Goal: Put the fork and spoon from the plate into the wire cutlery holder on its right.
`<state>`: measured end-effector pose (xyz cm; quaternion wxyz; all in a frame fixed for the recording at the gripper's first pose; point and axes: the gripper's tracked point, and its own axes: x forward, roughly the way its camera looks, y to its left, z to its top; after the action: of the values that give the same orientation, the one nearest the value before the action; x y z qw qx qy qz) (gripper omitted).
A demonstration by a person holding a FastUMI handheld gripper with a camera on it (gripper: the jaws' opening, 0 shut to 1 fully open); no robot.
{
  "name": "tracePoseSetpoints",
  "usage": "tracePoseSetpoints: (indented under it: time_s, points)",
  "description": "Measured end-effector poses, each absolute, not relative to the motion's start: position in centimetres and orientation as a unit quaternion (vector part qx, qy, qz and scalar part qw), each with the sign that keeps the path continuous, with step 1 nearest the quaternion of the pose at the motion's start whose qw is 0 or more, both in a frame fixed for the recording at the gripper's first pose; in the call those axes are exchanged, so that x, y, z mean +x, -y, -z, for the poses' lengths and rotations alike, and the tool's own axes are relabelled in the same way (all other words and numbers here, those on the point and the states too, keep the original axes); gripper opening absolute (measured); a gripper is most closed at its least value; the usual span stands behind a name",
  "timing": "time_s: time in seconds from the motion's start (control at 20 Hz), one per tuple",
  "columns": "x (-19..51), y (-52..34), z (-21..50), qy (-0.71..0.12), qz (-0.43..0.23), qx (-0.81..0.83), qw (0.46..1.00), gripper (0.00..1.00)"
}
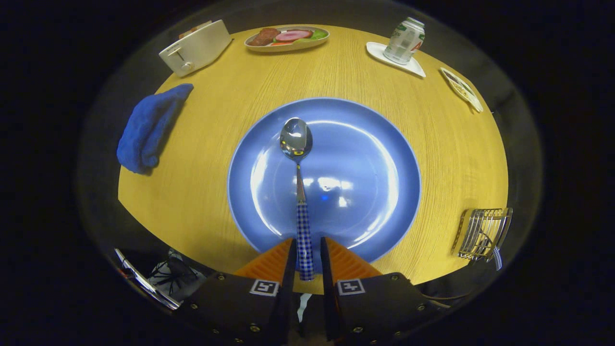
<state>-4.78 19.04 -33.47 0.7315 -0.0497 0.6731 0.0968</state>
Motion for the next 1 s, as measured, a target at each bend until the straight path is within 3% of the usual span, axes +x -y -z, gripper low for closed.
tracePoseSetpoints:
  time_s: [0.1,0.15,0.6,1.0]
  points:
    - [-4.7,-19.1,33.8,-0.672,-0.094,-0.041,0.733,0.30]
    - [-4.2,-19.3,33.7,-0.679,-0.099,-0.043,0.726,0.06]
    - [-4.5,-16.7,29.6,-0.683,-0.130,-0.086,0.714,0.07]
    - [-9.5,-9.9,24.5,-0.697,-0.114,-0.064,0.705,0.07]
